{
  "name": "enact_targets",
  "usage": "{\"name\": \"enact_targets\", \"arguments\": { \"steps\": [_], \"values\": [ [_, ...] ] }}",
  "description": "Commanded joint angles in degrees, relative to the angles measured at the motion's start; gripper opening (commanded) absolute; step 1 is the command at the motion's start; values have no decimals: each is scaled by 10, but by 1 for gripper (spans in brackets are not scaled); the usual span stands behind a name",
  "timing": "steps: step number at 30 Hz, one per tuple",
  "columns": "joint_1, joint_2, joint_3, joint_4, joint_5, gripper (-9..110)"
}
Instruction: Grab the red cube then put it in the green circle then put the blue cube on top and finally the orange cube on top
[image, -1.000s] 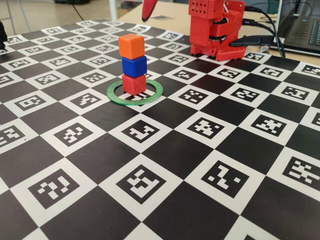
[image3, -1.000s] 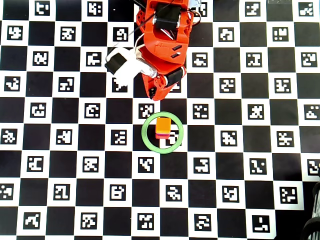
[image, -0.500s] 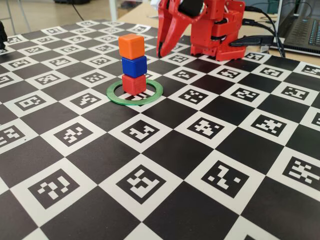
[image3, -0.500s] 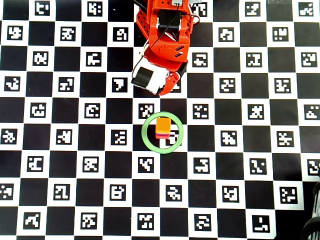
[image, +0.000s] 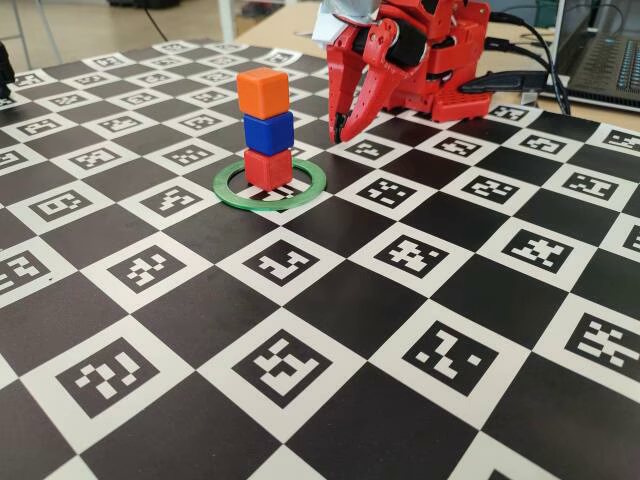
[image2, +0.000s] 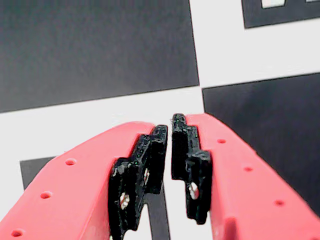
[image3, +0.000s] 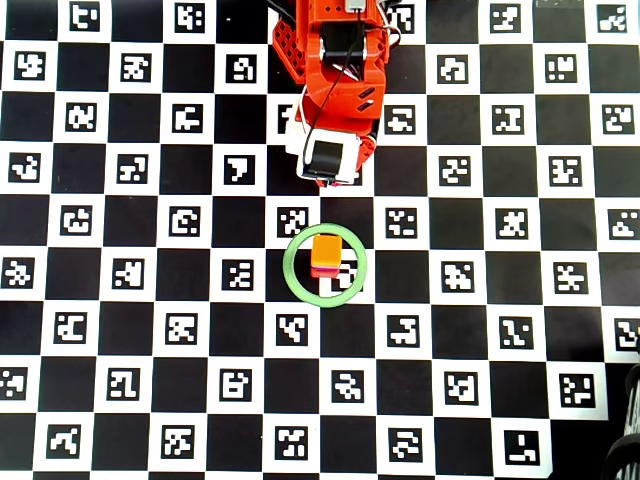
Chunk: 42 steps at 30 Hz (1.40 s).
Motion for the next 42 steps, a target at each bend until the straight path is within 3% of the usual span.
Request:
{"name": "enact_targets", "arguments": {
  "steps": [1,27,42],
  "values": [
    [5,18,23,6,-3,-6],
    [-8,148,24,205,-56,-6],
    [-16,148,24,207,-62,-6]
  ]
}}
